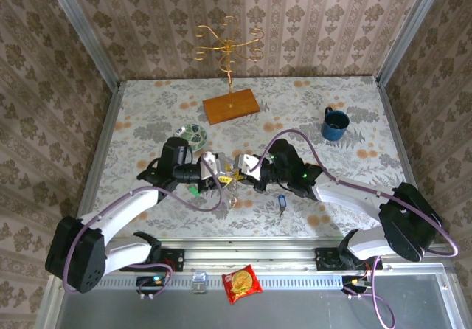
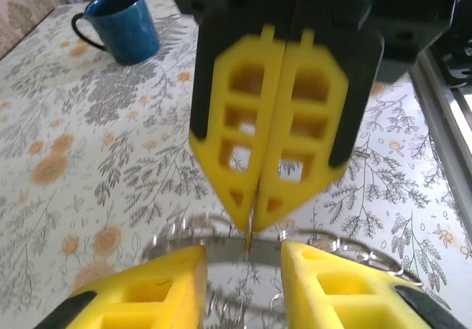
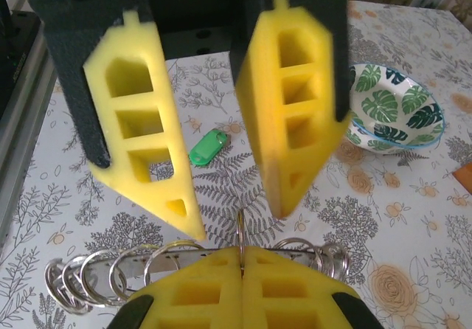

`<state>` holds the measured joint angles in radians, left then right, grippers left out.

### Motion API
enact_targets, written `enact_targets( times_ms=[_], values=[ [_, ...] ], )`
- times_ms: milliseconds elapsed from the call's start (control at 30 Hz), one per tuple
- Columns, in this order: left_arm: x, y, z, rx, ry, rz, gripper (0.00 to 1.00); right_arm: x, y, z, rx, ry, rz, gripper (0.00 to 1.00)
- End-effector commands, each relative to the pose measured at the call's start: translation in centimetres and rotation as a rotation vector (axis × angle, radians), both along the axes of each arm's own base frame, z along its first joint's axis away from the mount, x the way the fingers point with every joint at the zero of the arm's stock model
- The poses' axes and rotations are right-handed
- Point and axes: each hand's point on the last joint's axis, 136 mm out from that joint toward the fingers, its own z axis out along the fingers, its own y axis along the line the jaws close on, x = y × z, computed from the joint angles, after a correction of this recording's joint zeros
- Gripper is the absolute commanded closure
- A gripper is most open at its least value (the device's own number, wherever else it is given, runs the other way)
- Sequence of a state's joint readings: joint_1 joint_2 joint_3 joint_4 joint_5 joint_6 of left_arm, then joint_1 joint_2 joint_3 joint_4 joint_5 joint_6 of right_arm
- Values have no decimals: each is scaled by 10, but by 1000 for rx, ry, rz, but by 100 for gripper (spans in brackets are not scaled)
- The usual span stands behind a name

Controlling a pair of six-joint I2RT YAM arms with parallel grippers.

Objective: Put the keys on the keyring

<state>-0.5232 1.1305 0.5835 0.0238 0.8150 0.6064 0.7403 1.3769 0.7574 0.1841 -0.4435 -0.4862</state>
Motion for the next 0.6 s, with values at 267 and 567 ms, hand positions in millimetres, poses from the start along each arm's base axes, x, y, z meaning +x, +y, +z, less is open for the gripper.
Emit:
enact_targets(
  times_ms=[267, 567],
  values=[
    [8, 2, 10, -173, 1, 42, 67, 0, 7, -1, 53, 23, 36, 100],
    [2, -4, 3, -204, 63, 3, 71, -2, 8, -1, 55, 29, 53, 100]
  ],
)
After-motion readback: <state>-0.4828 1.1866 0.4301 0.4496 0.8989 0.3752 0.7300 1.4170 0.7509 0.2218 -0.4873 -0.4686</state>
